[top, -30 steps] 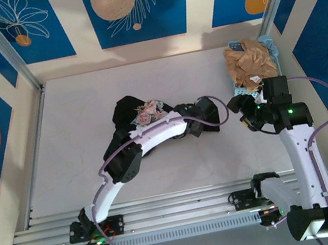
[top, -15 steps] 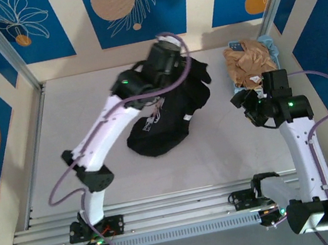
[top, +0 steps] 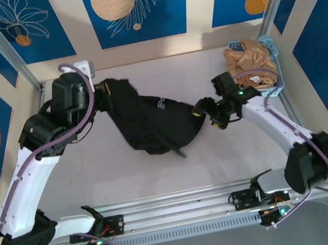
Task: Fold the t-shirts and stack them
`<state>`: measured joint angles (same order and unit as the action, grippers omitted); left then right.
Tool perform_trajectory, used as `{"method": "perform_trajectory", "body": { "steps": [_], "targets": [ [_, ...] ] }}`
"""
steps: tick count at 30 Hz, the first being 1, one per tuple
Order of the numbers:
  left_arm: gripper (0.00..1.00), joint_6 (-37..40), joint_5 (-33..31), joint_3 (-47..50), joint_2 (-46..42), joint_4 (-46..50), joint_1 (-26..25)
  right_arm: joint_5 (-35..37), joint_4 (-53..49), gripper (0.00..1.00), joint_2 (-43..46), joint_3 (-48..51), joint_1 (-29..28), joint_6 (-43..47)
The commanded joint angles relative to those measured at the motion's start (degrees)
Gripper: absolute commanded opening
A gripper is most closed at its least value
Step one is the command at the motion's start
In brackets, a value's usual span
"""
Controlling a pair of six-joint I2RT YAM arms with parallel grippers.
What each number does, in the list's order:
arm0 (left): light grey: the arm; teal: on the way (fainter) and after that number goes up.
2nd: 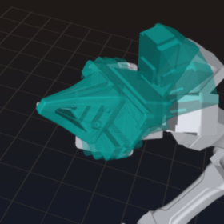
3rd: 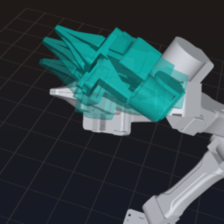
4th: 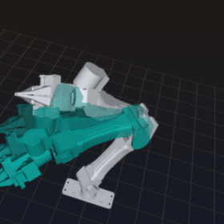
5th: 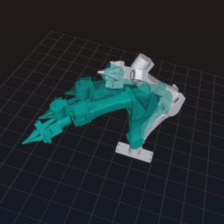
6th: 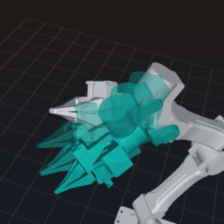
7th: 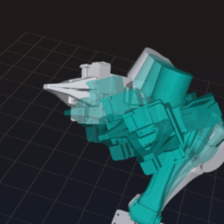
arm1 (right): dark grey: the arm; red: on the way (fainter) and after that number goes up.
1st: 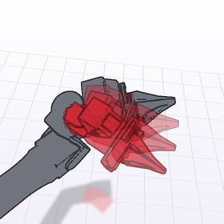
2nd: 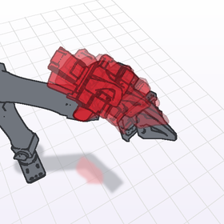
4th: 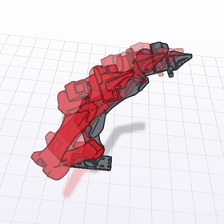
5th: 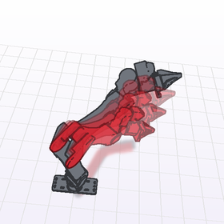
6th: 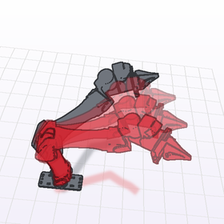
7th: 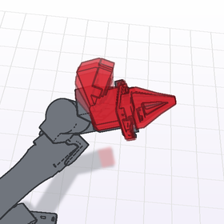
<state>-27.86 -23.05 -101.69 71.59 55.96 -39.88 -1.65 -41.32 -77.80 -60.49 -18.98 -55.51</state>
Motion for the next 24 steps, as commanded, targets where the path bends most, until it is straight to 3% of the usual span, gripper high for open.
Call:
{"method": "perform_trajectory", "body": {
  "steps": [1,9,17,24],
  "targets": [
    [0.0,-4.1,3.5,7.6,-3.2,-2.3,2.3,-2.3,6.9,0.79,-4.3,2.1,-4.4,-5.8],
    [0.0,-5.2,4.0,19.1,-10.5,-0.3,5.2,-1.4,6.3,0.78,-16.8,-3.3,-8.8,-4.6],
    [0.0,-5.1,1.8,22.3,-11.3,2.1,5.9,-4.8,0.5,0.76,-15.1,-2.4,-16.9,-4.0],
    [0.0,-6.5,-1.9,24.5,-11.8,5.9,6.9,-0.6,-7.0,0.75,-20.0,-11.6,-31.5,8.1]
  ]
}}
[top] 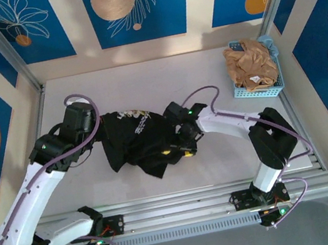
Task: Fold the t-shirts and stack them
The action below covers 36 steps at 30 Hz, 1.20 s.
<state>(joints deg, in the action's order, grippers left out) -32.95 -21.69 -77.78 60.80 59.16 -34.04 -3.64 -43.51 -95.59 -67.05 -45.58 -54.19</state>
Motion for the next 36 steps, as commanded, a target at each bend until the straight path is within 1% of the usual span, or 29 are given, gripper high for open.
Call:
{"method": "perform_trajectory", "body": {
  "steps": [1,3,6,11,13,16,17,18,19,22,24,28,32,36],
  "targets": [
    [0.0,-1.7,-3.7,0.7,-1.0,3.3,1.3,3.1,-5.6,0.74,-3.9,-6.4,-6.7,8.3],
    [0.0,-1.9,-3.9,1.2,-1.3,3.9,2.2,5.8,-7.3,0.73,-8.0,-9.2,-10.5,10.3],
    [0.0,-1.6,-3.6,1.7,-1.4,4.2,3.2,6.6,-8.2,0.71,-13.1,-12.0,-13.2,10.1],
    [0.0,-1.8,-2.7,3.2,-1.9,3.6,4.5,7.7,-9.0,0.68,-19.6,-14.9,-13.5,9.6],
    [0.0,-2.2,-2.5,3.9,-2.3,3.1,4.8,8.4,-8.8,0.61,-21.3,-16.3,-13.3,9.7],
    [0.0,-2.5,-2.7,4.9,-2.9,2.6,5.3,10.4,-8.4,0.39,-23.0,-18.3,-13.1,9.8],
    [0.0,-2.5,-2.7,5.3,-3.1,2.4,5.4,11.3,-8.3,0.28,-23.0,-18.9,-12.9,9.9],
    [0.0,-2.6,-2.8,5.5,-3.3,2.1,5.6,12.1,-8.3,0.13,-22.7,-19.4,-12.6,9.7],
    [0.0,-2.6,-2.8,5.8,-3.4,1.9,5.7,13.0,-8.6,0.01,-22.1,-19.8,-12.2,9.5],
    [0.0,-2.7,-2.9,5.9,-3.5,1.3,6.8,17.1,-9.4,0.0,-16.5,-20.1,-10.9,8.9],
    [0.0,-2.3,-2.8,5.3,-3.2,-0.1,7.8,20.4,-9.5,0.0,-10.1,-19.8,-9.8,9.6],
    [0.0,-1.1,-2.2,0.6,-0.1,-2.0,10.7,23.5,-10.9,0.0,0.9,-22.3,-5.8,12.3],
    [0.0,0.7,-3.0,-7.7,2.9,-3.7,13.3,22.9,-11.1,0.0,9.2,-27.7,0.2,17.6],
    [0.0,3.4,-3.1,-16.7,3.6,-5.9,13.8,20.8,-10.6,0.0,14.6,-34.0,4.7,23.0]
  ]
}}
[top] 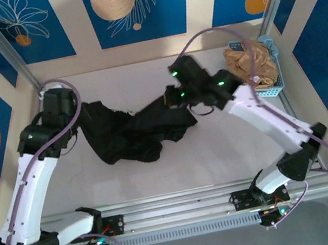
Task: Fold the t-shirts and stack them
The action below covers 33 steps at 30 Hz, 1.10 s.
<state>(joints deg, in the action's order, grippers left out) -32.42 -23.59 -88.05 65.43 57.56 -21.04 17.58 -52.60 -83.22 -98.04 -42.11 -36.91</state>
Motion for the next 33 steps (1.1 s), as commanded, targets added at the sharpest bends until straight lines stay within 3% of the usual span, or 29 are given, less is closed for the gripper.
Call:
{"method": "perform_trajectory", "body": {
  "steps": [1,10,14,20,23,28,29,30,31,32,33],
  "targets": [
    [0.0,3.4,-1.2,-8.5,-1.4,-4.6,0.8,-0.7,-1.5,0.0,3.3,-4.5,1.8,6.9],
    [0.0,11.7,5.8,-14.3,-12.3,-17.0,0.9,0.3,7.6,0.0,19.1,-7.4,2.8,12.4],
    [0.0,12.0,6.8,-18.5,-9.7,-18.9,0.8,0.2,9.2,0.0,19.8,-8.6,6.7,10.4],
    [0.0,12.2,3.4,-33.0,9.8,-13.8,1.5,-7.2,11.2,0.0,10.1,-13.2,21.2,4.3],
    [0.0,9.2,8.7,-39.5,22.0,-13.1,6.2,-11.4,10.8,0.0,0.0,-18.0,29.4,-0.3],
    [0.0,4.4,18.4,-51.3,44.5,-11.4,12.7,-14.0,6.8,0.0,-22.0,-31.9,35.4,-1.4],
    [0.15,3.7,20.9,-55.0,49.6,-9.7,13.7,-14.9,4.2,0.0,-27.5,-37.4,36.2,-1.5],
    [0.43,2.9,22.6,-58.5,54.0,-7.6,14.4,-15.9,0.4,0.05,-33.3,-43.3,37.0,-1.7],
    [0.63,2.8,22.8,-61.4,57.5,-5.1,14.8,-16.7,-2.9,0.21,-37.8,-48.3,37.6,-1.9],
    [0.78,3.1,22.3,-63.7,60.2,-2.3,15.0,-17.3,-6.0,0.4,-42.2,-53.3,38.0,-1.9],
    [0.81,3.8,21.3,-64.0,61.3,-0.3,15.0,-17.5,-9.1,0.54,-45.3,-57.2,38.3,-2.0]
  ]
}}
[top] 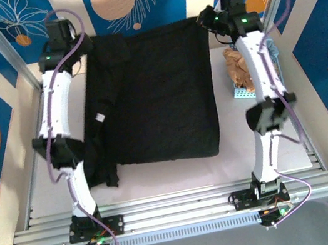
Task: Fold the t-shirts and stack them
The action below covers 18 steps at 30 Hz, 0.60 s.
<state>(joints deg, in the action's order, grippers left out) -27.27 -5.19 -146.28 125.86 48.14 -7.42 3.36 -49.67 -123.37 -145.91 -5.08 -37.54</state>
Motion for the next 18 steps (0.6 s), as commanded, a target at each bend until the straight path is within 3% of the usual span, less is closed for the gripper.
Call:
{"method": "perform_trajectory", "body": {
  "steps": [1,2,4,12,15,18],
  "targets": [
    [0.82,-0.7,2.2,-4.4,0.8,10.5,1.4,-3.2,-14.2,0.62,-6.7,-11.1,1.3,-1.3],
    [0.83,-0.1,1.1,-1.4,-0.4,11.6,1.3,-2.9,-15.6,0.69,-7.1,-11.0,1.2,-0.9],
    [0.84,1.2,-0.8,7.7,-5.0,12.7,1.2,-1.7,-16.1,0.71,-4.3,-5.1,0.3,-0.2],
    [0.8,2.5,-2.7,59.7,-32.1,14.2,0.7,2.1,-0.5,0.68,26.8,50.6,-7.9,-9.7],
    [0.8,3.0,0.2,73.7,-39.3,13.0,0.3,0.9,0.3,0.67,33.5,64.6,-12.7,-12.2],
    [0.81,4.3,5.9,81.1,-42.2,7.3,-1.5,-2.7,0.8,0.65,36.8,75.4,-15.7,-15.2]
  ]
}}
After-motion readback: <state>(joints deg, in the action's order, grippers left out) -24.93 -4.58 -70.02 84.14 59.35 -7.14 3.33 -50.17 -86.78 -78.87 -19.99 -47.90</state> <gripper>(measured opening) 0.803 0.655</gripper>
